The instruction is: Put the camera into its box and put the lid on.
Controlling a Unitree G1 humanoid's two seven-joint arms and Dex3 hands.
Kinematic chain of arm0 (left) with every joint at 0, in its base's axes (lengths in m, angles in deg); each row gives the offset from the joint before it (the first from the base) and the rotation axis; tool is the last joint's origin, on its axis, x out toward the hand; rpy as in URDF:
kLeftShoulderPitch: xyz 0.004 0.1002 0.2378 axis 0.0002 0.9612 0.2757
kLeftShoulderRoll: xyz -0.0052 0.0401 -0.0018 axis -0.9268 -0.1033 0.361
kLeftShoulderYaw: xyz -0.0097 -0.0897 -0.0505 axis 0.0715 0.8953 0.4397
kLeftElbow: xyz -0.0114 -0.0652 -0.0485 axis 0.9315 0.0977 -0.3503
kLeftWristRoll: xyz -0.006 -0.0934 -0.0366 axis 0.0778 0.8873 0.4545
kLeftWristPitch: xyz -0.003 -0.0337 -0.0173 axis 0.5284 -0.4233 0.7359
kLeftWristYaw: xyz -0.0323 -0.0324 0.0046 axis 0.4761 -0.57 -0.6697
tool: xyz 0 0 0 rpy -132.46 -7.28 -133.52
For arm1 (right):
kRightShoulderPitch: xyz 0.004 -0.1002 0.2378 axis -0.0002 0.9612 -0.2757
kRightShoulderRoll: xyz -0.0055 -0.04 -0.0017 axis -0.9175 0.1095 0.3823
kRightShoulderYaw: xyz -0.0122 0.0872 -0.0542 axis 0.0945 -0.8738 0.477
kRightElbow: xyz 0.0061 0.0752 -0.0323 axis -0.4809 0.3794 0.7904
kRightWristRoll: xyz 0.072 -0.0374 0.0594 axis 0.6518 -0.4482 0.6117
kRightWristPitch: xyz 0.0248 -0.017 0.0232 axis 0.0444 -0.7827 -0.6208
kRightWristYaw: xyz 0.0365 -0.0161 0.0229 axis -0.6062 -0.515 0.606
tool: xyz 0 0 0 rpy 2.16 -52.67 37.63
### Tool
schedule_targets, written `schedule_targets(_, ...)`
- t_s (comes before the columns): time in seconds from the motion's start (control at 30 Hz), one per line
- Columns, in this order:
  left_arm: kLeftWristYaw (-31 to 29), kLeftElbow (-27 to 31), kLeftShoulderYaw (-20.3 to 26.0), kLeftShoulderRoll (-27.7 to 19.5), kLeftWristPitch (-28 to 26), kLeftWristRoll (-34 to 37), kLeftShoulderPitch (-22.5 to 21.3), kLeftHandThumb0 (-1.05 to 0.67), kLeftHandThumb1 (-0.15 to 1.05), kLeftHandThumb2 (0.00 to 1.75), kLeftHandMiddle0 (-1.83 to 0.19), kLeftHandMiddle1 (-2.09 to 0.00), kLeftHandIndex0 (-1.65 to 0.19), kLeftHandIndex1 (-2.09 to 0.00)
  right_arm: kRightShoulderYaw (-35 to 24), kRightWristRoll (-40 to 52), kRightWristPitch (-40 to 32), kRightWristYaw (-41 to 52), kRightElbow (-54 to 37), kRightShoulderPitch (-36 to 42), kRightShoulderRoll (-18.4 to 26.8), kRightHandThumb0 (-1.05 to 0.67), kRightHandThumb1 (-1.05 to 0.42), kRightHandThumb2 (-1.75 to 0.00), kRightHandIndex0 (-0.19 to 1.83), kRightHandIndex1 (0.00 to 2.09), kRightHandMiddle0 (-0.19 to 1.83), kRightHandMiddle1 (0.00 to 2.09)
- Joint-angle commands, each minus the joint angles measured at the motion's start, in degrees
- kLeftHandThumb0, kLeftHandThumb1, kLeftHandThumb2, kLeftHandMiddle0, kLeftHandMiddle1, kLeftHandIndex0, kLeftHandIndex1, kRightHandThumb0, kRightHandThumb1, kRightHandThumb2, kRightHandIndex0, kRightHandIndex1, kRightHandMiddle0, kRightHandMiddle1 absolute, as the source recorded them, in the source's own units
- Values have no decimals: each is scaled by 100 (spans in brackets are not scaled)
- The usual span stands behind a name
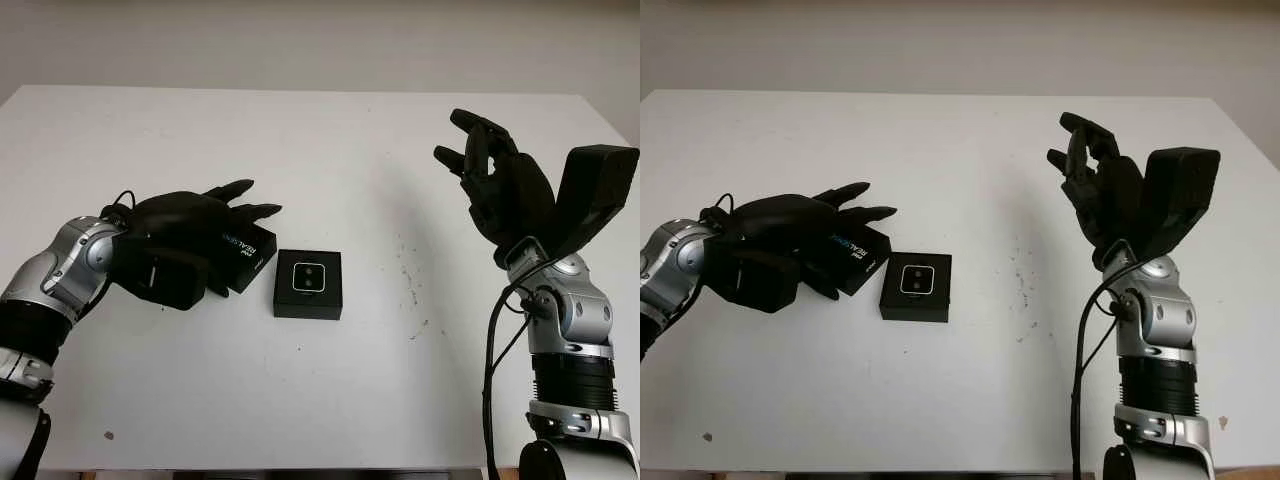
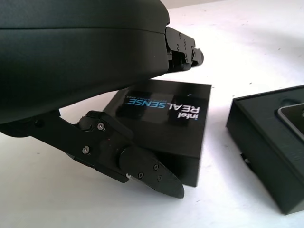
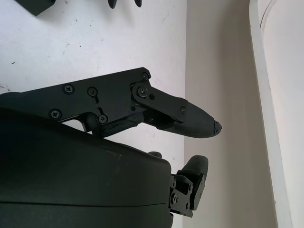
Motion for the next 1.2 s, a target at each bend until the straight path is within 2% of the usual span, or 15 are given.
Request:
schedule_targets(0.0, 68, 18, 74, 54, 57, 126, 27, -30, 90, 8, -25, -13, -25, -16, -5, -3, -5, 17, -114, 19, 24, -60, -105, -71, -17, 91, -19, 93)
schedule_targets(0.1, 78, -149, 121, 90, 194, 343, 32, -25, 93, 7, -39, -22, -36, -22, 8, -26, -16, -2, -103, 3, 17, -59, -105, -70, -17, 92, -19, 95)
schedule_targets(0.13, 76, -191, 126, 97, 221, 391, 29, -22, 94, 6, -33, -51, -37, -33, 15, -34, -27, -9, -105, -2, 16, -60, -105, -71, -17, 92, -19, 95)
schedule_targets(0.17, 124, -250, 118, 98, 294, 402, 22, -21, 95, 6, -26, -69, -35, -41, 29, -42, 8, 26, -89, 2, 29, -60, -105, -71, -17, 92, -19, 95)
schedule_targets(0.23, 214, -360, 85, 83, 422, 371, 1, -18, 97, 6, -20, -122, -30, -78, 42, -50, 72, 104, -53, 10, 57, -60, -105, -71, -18, 92, -19, 95)
schedule_targets(0.3, 242, -399, 65, 69, 445, 342, -4, -17, 100, 6, -22, -135, -26, -97, 44, -80, 68, 110, -52, 12, 59, -60, -105, -71, -18, 93, -19, 97)
schedule_targets(0.37, 281, -381, 35, 38, 448, 259, -3, -16, 103, 6, -26, -135, -25, -109, 46, -98, 54, 115, -58, 11, 60, -60, -105, -71, -18, 93, -19, 98)
schedule_targets(0.47, 281, -293, -32, -21, 347, 45, -12, -16, 103, 5, -28, -140, -26, -115, 58, -126, 111, 191, -54, 27, 85, -60, -105, -71, -19, 92, -19, 96)
schedule_targets(0.53, 227, -184, -43, -39, 206, -58, 5, -18, 103, 5, -25, -144, -25, -117, 58, -139, 96, 229, -69, 32, 94, -60, -105, -70, -19, 92, -19, 96)
schedule_targets(0.63, 234, -90, -18, -26, 153, -92, 49, -19, 101, 5, -27, -138, -29, -118, 51, -145, 46, 256, -98, 40, 92, -60, -105, -71, -19, 90, -19, 92)
schedule_targets(0.7, 226, -30, 10, -1, 65, -70, 82, -19, 100, 5, -27, -144, -30, -120, 40, -136, 21, 265, -100, 42, 81, -59, -105, -71, -19, 87, -19, 88)
schedule_targets(0.9, 286, 359, 165, 64, -483, 59, 269, -16, 99, 5, -26, -149, -29, -124, 69, -163, 81, 357, -98, 85, 93, -59, -105, -71, -18, 82, -19, 85)
schedule_targets(1.0, 277, 604, 337, 159, -977, 262, 369, -15, 100, 6, -22, -159, -28, -125, 68, -164, 84, 378, -117, 113, 83, -59, -105, -70, -18, 82, -19, 87)
schedule_targets(1.17, 149, 1361, 720, 497, -2643, 633, 431, -15, 98, 5, -37, -143, -32, -123, 59, -158, 72, 360, -88, 134, 49, -57, -105, -68, -16, 81, -19, 90)
